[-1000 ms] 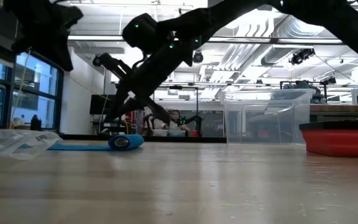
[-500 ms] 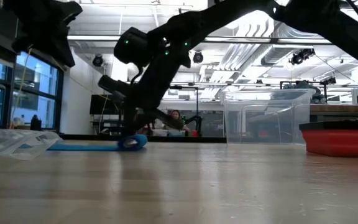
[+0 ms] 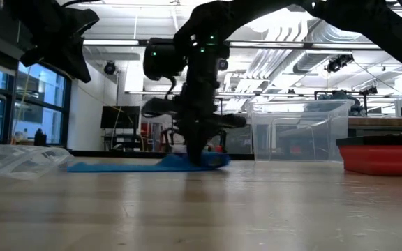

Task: Roll bandage
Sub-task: Roll the blue bandage

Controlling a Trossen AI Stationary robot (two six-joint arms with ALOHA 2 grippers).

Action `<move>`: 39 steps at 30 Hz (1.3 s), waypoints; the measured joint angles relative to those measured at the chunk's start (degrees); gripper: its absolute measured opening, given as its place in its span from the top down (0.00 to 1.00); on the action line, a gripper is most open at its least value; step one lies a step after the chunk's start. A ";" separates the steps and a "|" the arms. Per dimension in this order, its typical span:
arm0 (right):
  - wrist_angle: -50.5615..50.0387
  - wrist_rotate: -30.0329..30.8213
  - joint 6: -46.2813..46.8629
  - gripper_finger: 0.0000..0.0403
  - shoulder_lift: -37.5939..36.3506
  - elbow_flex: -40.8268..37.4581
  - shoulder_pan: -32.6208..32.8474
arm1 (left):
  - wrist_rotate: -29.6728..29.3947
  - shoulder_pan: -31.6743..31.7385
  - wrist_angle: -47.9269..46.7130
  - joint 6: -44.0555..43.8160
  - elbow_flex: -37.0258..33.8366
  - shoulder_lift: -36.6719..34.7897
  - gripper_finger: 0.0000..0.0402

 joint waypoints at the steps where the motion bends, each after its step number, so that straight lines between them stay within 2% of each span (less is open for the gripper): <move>1: -1.47 0.39 -0.28 1.00 -0.12 -0.08 0.00 | -0.04 0.00 0.00 0.11 0.00 0.00 1.00; 6: -0.07 0.80 0.25 1.00 -3.86 -4.80 0.00 | -0.12 0.00 0.02 0.71 0.00 0.07 1.00; 9: 3.14 0.35 1.61 1.00 -8.20 -11.33 -0.14 | -0.22 0.00 0.04 1.03 0.00 0.07 1.00; 12: 10.34 -0.53 5.45 1.00 -13.71 -20.92 -0.53 | -1.29 0.00 0.05 1.12 0.00 0.07 1.00; 15: 22.19 -1.68 5.96 1.00 -20.36 -29.42 -1.29 | -3.80 0.03 0.46 1.12 0.00 0.09 1.00; 18: 29.62 -1.61 4.97 1.00 -25.97 -33.68 -2.13 | -5.48 1.02 4.13 2.14 0.00 0.81 1.00; 20: 30.92 0.85 3.92 1.00 -28.52 -34.27 -2.75 | -5.15 2.05 7.01 3.84 0.00 2.34 1.00; 23: 26.28 4.52 3.99 1.00 -30.23 -33.74 -4.67 | -1.80 3.71 11.40 4.84 0.02 6.97 1.00; 29: 18.19 2.80 1.42 1.00 -29.33 -35.76 -7.62 | 10.56 3.07 24.31 5.11 0.02 22.41 1.00; 34: 19.51 -2.56 0.51 1.00 -29.26 -41.57 -7.33 | 16.09 -1.61 37.20 0.12 0.02 34.48 1.00; 39: 25.38 -3.73 4.12 1.00 -29.24 -46.72 -5.31 | 19.28 -3.74 41.86 -5.19 0.02 42.38 1.00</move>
